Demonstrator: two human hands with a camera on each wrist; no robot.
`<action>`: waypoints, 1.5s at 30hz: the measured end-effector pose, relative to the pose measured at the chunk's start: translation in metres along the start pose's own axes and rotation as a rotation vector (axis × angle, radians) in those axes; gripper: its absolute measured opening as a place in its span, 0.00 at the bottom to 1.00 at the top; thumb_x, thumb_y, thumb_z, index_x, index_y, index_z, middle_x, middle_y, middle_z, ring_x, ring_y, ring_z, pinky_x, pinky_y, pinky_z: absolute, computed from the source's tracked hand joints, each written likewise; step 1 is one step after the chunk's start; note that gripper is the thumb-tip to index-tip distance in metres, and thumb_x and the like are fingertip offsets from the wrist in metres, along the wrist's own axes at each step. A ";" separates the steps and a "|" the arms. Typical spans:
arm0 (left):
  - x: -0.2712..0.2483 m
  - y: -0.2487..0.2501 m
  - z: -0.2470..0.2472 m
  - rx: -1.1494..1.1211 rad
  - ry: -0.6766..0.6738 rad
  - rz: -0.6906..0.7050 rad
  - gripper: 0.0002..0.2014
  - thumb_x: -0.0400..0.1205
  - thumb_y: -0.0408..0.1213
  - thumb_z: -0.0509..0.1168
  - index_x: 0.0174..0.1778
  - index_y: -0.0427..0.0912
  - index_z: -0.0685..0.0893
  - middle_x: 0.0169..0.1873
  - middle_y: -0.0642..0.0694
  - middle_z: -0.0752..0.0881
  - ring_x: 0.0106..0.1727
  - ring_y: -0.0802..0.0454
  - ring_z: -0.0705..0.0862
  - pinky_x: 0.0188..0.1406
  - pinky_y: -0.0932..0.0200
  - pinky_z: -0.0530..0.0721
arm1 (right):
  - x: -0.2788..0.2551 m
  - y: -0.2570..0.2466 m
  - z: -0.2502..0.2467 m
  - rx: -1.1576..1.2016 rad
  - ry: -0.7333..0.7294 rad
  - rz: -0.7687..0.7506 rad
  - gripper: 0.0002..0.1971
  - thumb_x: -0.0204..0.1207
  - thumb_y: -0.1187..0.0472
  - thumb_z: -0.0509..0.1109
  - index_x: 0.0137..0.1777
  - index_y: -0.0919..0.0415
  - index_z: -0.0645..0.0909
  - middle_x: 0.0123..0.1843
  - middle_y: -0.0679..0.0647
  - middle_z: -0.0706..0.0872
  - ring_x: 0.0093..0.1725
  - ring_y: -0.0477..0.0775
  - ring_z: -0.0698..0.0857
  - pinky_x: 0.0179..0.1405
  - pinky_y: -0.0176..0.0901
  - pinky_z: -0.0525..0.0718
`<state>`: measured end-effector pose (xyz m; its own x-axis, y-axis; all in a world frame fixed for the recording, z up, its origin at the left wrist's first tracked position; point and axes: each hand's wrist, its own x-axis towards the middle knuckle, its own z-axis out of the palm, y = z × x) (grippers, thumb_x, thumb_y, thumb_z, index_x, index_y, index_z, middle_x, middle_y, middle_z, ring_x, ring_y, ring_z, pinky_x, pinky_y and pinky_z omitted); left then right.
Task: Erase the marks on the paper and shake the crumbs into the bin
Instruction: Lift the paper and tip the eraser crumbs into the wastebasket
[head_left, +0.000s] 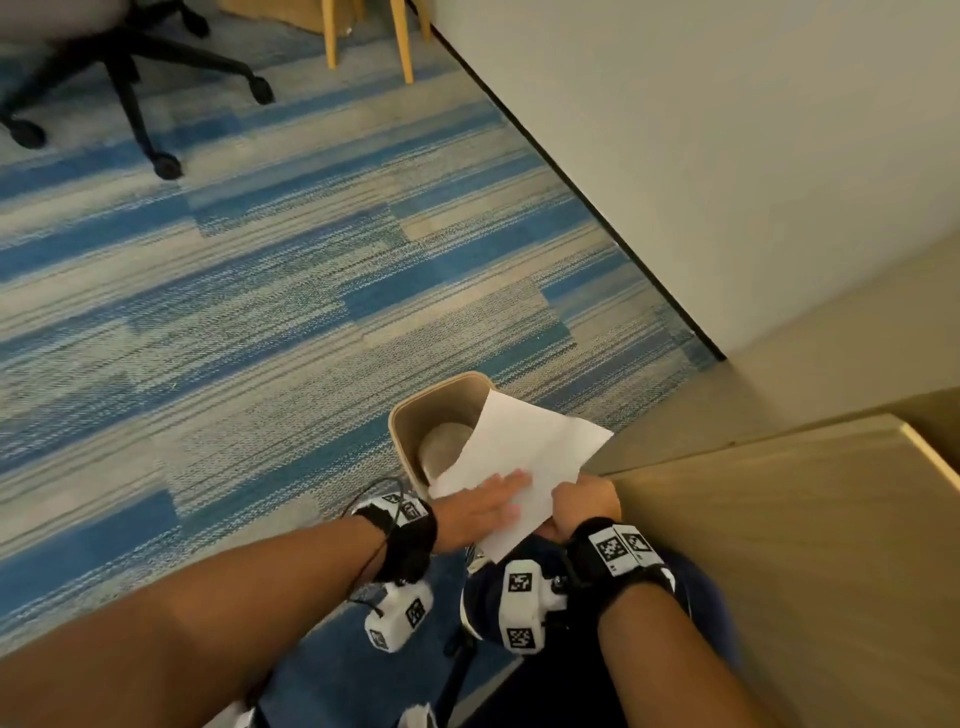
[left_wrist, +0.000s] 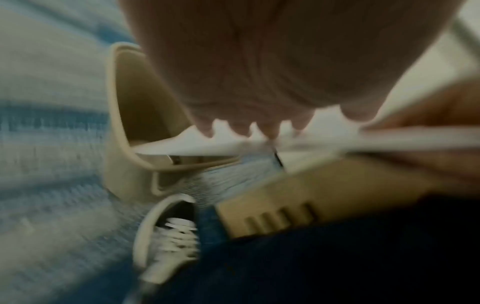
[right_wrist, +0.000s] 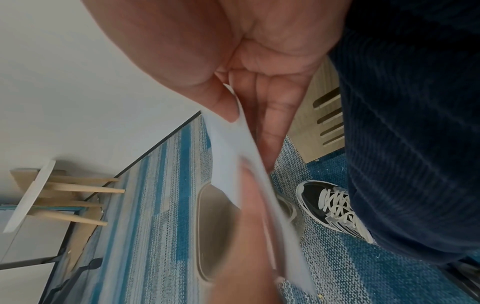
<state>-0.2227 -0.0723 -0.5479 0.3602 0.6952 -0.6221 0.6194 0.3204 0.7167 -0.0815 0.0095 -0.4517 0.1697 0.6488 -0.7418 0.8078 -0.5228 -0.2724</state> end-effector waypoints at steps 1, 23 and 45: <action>0.000 -0.011 0.004 0.172 -0.101 -0.091 0.31 0.88 0.62 0.44 0.87 0.60 0.51 0.87 0.56 0.49 0.87 0.46 0.44 0.84 0.42 0.40 | -0.001 0.000 -0.002 0.047 0.007 -0.002 0.23 0.83 0.49 0.69 0.72 0.62 0.81 0.73 0.61 0.83 0.74 0.62 0.81 0.63 0.41 0.81; 0.016 0.003 -0.062 -0.113 0.273 -0.298 0.22 0.91 0.38 0.55 0.78 0.28 0.70 0.80 0.33 0.70 0.80 0.39 0.69 0.76 0.56 0.63 | -0.030 0.008 -0.019 0.484 -0.012 -0.171 0.10 0.64 0.63 0.65 0.38 0.58 0.89 0.37 0.59 0.92 0.42 0.68 0.92 0.47 0.72 0.91; -0.173 0.118 -0.122 -0.842 0.584 0.424 0.32 0.56 0.60 0.85 0.40 0.36 0.86 0.35 0.35 0.84 0.32 0.46 0.78 0.32 0.59 0.81 | -0.298 0.102 -0.217 0.296 0.374 -0.683 0.10 0.83 0.65 0.71 0.48 0.51 0.92 0.38 0.52 0.95 0.42 0.52 0.95 0.45 0.49 0.92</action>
<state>-0.2971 -0.0763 -0.3176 -0.0905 0.9775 -0.1907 -0.2283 0.1660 0.9593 0.0726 -0.1171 -0.1251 -0.0849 0.9896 -0.1165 0.6281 -0.0376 -0.7772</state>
